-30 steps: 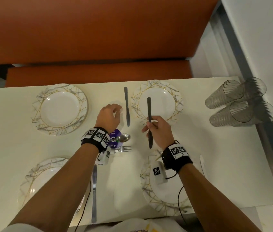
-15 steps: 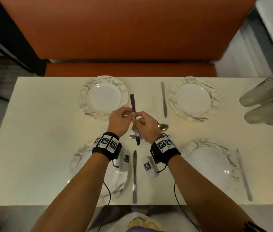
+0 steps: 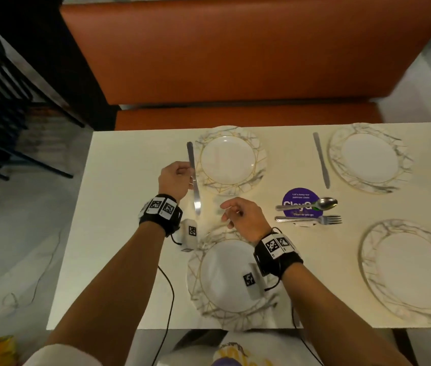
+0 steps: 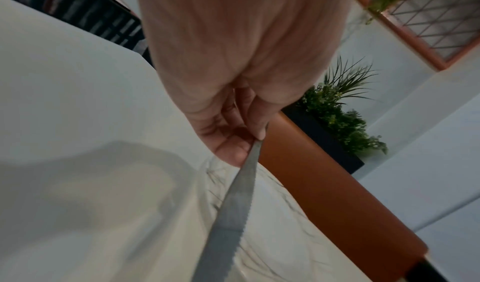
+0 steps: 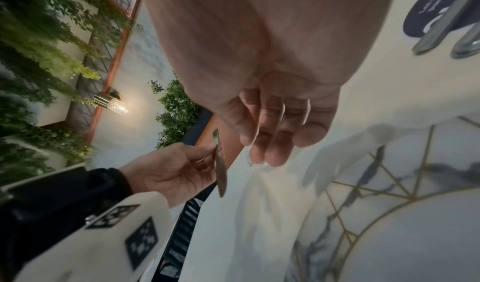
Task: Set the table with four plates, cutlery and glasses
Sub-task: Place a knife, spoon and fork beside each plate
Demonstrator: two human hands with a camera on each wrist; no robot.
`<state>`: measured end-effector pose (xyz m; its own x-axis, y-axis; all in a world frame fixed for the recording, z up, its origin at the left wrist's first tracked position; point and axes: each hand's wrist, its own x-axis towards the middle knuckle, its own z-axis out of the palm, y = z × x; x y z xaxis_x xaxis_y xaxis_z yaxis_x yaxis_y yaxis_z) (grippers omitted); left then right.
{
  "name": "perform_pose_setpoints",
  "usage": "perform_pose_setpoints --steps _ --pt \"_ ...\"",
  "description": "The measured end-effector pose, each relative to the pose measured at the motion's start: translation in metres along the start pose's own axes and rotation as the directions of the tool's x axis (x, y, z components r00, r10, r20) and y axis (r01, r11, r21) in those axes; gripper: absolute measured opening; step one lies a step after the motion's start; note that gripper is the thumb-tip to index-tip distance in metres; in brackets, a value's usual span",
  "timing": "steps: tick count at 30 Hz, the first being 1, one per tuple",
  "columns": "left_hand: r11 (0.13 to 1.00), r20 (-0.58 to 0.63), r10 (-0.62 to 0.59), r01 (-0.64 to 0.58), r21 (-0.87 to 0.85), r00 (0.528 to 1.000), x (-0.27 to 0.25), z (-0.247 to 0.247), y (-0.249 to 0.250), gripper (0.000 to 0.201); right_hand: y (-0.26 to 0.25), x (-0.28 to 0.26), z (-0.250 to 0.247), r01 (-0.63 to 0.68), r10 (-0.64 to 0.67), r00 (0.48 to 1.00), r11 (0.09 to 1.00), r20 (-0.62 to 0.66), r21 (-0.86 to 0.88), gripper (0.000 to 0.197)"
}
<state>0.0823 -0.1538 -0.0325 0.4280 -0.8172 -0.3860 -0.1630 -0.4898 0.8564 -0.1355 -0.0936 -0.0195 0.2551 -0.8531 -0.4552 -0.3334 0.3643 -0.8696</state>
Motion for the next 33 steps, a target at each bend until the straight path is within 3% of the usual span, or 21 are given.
perform_pose_setpoints --steps 7,10,14,20,22,24,27,30,33 --pt "0.98 0.009 -0.155 0.153 0.128 0.988 0.061 -0.023 -0.025 0.02 0.006 0.016 -0.002 -0.056 0.049 0.994 0.996 -0.096 -0.073 0.026" --pt "0.97 -0.004 -0.157 0.155 0.186 0.988 0.075 -0.022 -0.032 0.025 0.005 0.022 -0.006 -0.072 0.065 0.993 0.994 -0.101 -0.077 0.025" --pt "0.978 0.009 -0.162 0.159 0.138 0.987 0.078 -0.018 -0.028 0.018 0.005 0.031 -0.009 -0.086 0.077 0.99 0.994 -0.115 -0.071 0.024" --pt "0.961 0.012 -0.062 0.056 0.27 0.998 0.082 -0.017 -0.034 0.011 0.006 0.038 -0.008 -0.075 0.062 0.991 0.992 -0.115 -0.106 0.026" --pt "0.869 0.034 0.068 -0.076 0.489 0.997 0.079 -0.018 -0.038 0.022 0.005 0.039 -0.008 -0.068 0.056 0.992 0.992 -0.113 -0.11 0.027" --pt "0.689 0.106 0.212 -0.225 0.688 0.972 0.073 -0.02 -0.045 0.043 0.005 0.04 -0.007 -0.063 0.049 0.992 0.991 -0.114 -0.117 0.027" --pt "0.495 0.218 0.334 -0.367 0.787 0.917 0.068 -0.024 -0.055 0.059 0.006 0.041 -0.005 -0.063 0.049 0.993 0.991 -0.109 -0.122 0.028" --pt "0.414 0.264 0.312 -0.381 0.827 0.913 0.068 -0.025 -0.058 0.057 0.008 0.041 -0.004 -0.072 0.06 0.993 0.99 -0.101 -0.121 0.028" --pt "0.39 0.266 0.282 -0.363 0.846 0.922 0.073 -0.025 -0.054 0.055 0.01 0.04 -0.004 -0.084 0.073 0.992 0.99 -0.101 -0.113 0.029"
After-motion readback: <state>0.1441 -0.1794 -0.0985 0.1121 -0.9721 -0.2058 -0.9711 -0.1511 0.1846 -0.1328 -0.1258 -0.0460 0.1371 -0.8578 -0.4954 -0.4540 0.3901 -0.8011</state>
